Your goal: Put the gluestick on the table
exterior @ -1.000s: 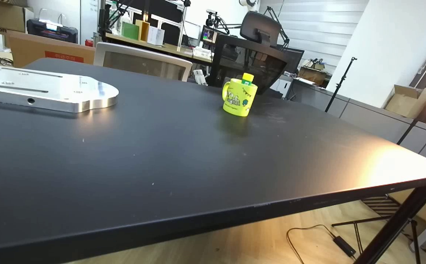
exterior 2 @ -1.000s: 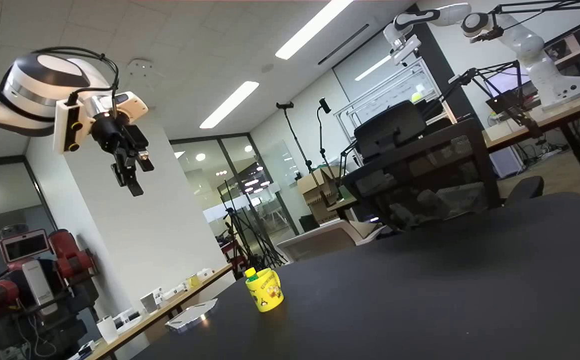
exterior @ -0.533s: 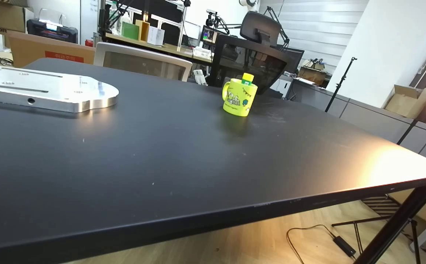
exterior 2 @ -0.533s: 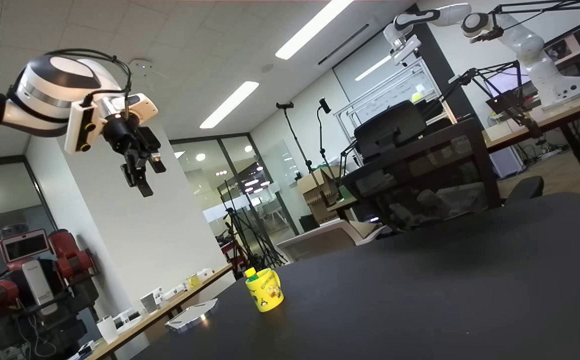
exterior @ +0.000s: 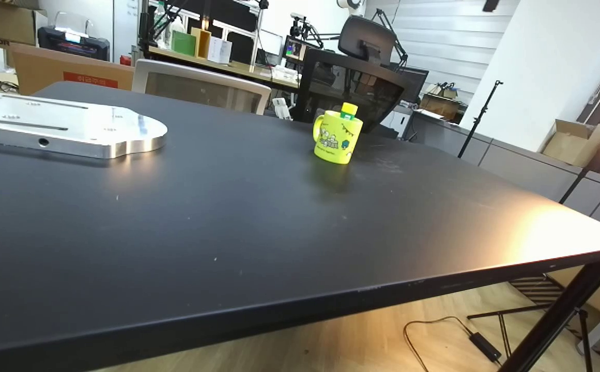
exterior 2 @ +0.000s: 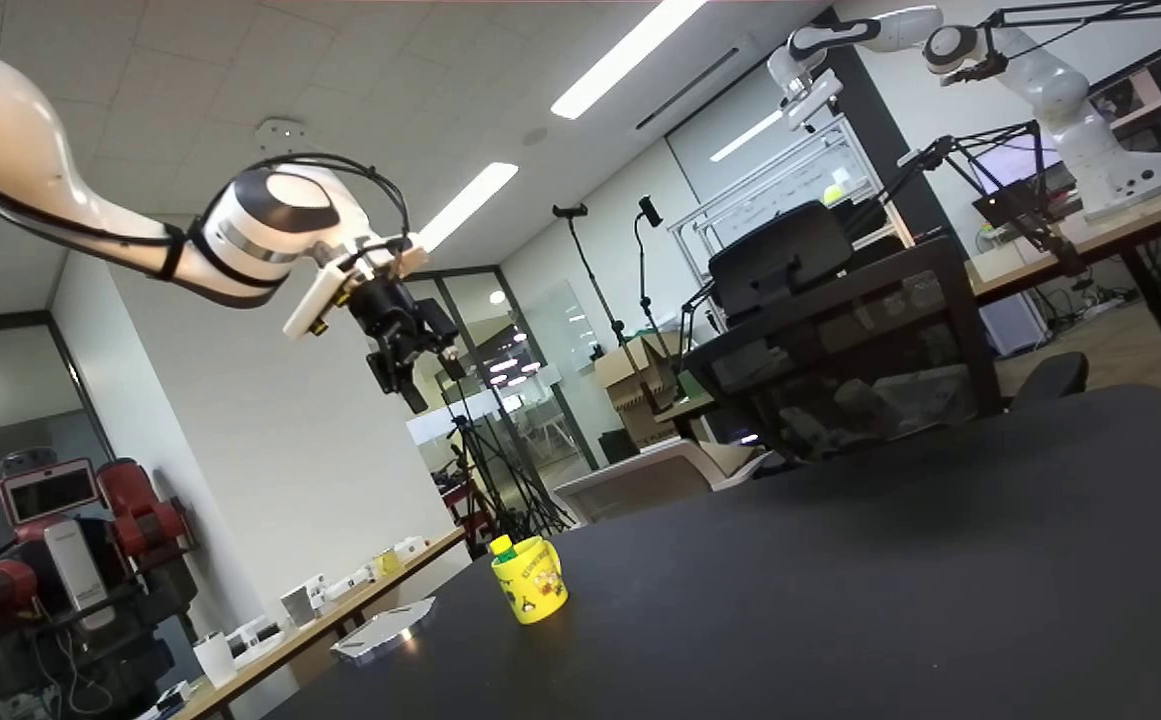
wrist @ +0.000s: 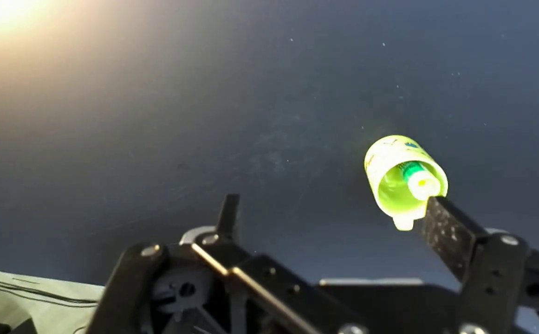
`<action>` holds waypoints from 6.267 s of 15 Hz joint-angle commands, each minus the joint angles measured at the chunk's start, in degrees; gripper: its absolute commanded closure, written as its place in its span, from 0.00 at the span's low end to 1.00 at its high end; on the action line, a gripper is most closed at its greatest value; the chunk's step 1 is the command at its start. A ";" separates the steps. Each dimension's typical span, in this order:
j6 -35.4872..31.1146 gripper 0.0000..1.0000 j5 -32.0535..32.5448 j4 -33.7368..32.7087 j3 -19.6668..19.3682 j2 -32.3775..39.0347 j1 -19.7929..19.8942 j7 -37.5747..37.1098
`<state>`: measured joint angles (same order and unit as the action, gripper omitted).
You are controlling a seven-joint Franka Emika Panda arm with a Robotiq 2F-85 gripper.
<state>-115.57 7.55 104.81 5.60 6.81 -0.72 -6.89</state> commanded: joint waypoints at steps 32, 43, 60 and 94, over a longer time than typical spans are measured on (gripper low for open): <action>-9.75 0.00 -2.85 -17.77 -2.32 31.43 -10.78 -4.20; -15.46 0.40 -0.33 -17.41 -4.31 33.22 -12.18 -4.66; -3.06 0.91 -6.36 -18.56 -3.10 24.18 -11.19 -5.17; 7.00 0.91 -0.16 -45.63 4.45 42.19 -23.22 7.07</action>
<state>-110.79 6.36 70.02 9.57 42.66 -21.47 -1.94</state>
